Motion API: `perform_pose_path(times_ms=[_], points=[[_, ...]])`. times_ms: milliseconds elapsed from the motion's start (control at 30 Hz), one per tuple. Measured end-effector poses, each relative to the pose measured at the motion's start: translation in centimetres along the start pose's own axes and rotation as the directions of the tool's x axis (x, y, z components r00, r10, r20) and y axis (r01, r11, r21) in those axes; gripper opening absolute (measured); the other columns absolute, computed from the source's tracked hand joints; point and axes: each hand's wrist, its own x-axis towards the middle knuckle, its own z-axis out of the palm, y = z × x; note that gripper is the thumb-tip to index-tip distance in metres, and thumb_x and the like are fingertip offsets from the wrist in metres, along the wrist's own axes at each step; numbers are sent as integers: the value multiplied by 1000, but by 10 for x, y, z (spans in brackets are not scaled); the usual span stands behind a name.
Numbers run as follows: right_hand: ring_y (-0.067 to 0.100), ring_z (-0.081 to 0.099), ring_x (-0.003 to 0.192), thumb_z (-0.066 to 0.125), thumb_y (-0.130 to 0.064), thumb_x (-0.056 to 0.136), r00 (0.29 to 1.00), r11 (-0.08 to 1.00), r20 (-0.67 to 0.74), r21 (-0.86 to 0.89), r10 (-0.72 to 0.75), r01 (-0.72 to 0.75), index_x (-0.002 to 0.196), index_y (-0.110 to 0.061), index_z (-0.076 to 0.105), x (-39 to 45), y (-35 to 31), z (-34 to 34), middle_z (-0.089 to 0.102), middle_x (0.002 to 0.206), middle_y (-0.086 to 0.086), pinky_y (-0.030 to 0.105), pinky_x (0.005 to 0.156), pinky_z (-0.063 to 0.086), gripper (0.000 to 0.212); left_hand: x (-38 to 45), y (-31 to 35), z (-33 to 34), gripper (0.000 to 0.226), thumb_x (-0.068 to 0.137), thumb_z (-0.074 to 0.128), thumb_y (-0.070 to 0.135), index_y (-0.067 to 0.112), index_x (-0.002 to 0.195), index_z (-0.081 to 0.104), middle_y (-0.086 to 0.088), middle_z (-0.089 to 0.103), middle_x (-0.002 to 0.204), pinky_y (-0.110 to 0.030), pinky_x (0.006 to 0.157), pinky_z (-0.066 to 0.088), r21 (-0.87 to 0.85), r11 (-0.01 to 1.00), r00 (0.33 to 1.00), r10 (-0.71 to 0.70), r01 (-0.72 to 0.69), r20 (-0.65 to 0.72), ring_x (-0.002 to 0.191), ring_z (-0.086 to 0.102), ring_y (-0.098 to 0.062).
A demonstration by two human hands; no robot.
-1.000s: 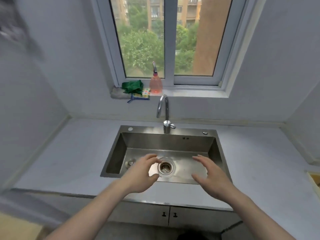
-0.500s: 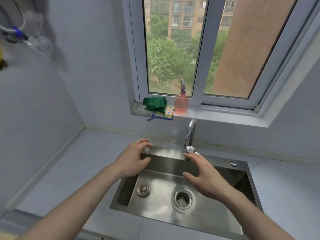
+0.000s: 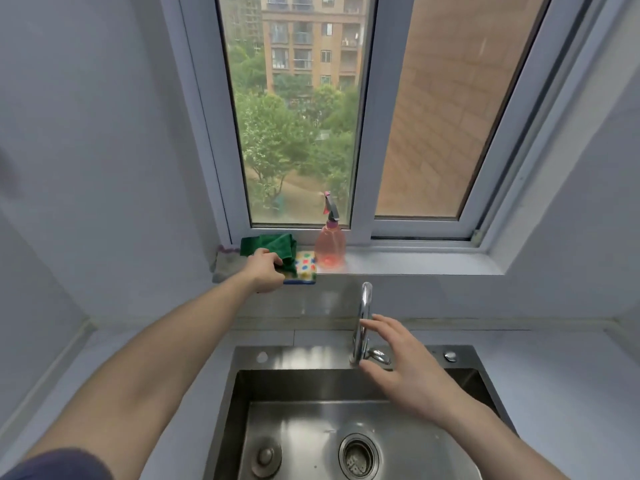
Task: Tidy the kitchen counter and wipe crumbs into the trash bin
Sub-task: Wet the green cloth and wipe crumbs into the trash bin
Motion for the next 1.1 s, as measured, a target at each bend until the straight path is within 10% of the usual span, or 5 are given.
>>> perform_pose_path(times_ms=[233,433,733,1100], points=[[-9,24,143,60,-45,96,996,997,-37,-4,76,-76,150,-47,35,-14,10,-15,21,158,-30,13,111,21,59,40,4,19,39,80,65,25,38,116,72,-3,20,168,-41,121,30,78,995,997,-68,65,38,153,23,-26],[-11,25,142,61,-43,95,995,997,-52,26,80,-79,148,-47,38,-16,10,-17,21,156,-32,16,113,24,58,44,1,13,54,82,62,25,15,134,56,-6,50,146,-42,114,36,50,995,993,-80,84,-87,131,50,-29],[-13,39,133,65,-36,92,984,990,-173,131,-32,55,134,-51,52,-8,-14,-13,34,144,-39,26,111,41,47,7,-8,-60,41,95,63,23,13,135,61,-9,65,131,-41,101,53,-300,947,936,6,-119,-353,115,62,-27],[-17,46,123,69,-37,94,972,904,-227,401,-62,151,134,-59,48,-6,-62,-3,51,131,-36,10,89,47,50,-177,28,-110,40,63,91,34,17,97,77,-1,80,90,-24,69,62,-724,594,930,129,-350,-344,84,77,-13]])
